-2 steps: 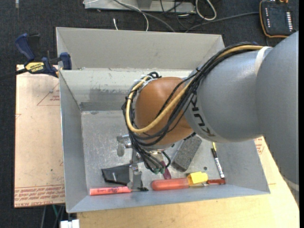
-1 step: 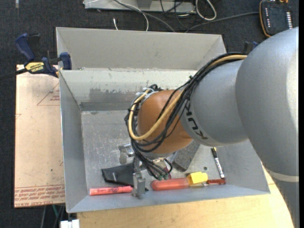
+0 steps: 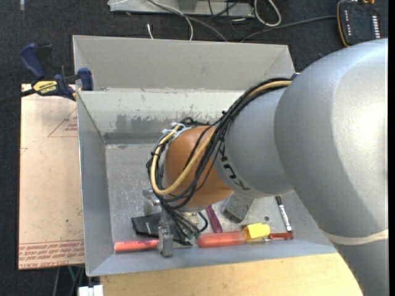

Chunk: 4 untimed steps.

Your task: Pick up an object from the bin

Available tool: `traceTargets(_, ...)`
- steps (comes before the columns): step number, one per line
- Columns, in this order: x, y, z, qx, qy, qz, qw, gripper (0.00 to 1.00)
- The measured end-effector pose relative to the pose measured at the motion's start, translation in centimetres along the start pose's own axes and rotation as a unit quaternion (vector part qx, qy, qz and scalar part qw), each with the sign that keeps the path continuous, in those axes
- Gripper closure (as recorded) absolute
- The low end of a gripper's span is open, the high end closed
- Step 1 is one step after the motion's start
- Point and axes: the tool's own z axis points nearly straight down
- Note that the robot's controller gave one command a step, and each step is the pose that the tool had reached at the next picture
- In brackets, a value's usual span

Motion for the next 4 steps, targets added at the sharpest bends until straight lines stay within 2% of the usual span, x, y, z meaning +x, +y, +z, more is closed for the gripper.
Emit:
traceTargets(1,-0.2,-4.0,0.1,0.003,0.0122,0.054,0.9984,1.00)
traceTargets(2,-0.2,-4.0,0.1,0.003,0.0122,0.055,0.9984,1.00)
traceTargets(3,0.0,-4.0,-1.0,0.003,0.0152,0.055,0.9984,1.00)
traceTargets(4,-0.2,-4.0,-2.9,0.003,0.0130,0.055,0.9984,1.00)
